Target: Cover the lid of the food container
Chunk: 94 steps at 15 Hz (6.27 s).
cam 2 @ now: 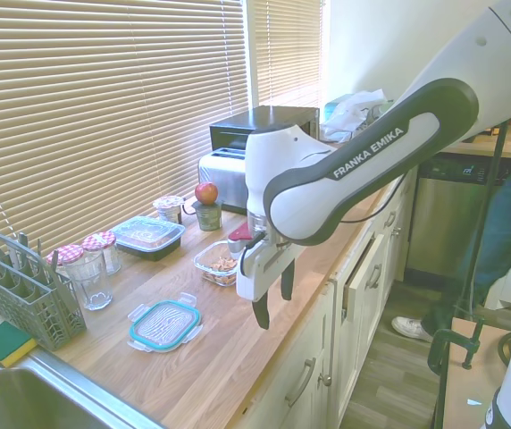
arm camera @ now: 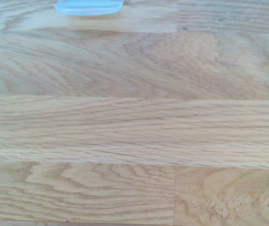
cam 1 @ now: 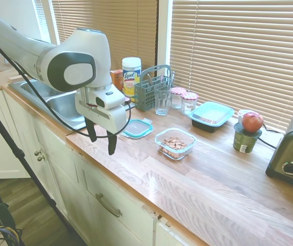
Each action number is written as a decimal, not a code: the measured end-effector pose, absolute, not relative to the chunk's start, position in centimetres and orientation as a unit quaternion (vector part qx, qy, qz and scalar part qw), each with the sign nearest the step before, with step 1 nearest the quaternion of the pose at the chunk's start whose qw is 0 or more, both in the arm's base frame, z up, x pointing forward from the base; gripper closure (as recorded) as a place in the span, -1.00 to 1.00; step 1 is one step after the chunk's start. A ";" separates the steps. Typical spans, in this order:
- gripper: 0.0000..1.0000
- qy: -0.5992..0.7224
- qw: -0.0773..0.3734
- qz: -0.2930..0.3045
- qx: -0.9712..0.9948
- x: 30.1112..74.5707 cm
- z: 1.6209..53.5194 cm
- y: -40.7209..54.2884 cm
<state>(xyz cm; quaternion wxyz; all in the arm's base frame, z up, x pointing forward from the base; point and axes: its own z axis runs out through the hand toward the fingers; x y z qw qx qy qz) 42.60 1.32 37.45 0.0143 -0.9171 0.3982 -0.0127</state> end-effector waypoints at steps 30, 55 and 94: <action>-1.00 0.414 -0.089 -0.099 -0.900 54.2 42.7 22.5; -1.00 0.448 -0.156 -0.097 -0.875 64.4 34.6 21.9; 1.00 0.437 -0.196 -0.098 -0.872 66.0 31.4 19.9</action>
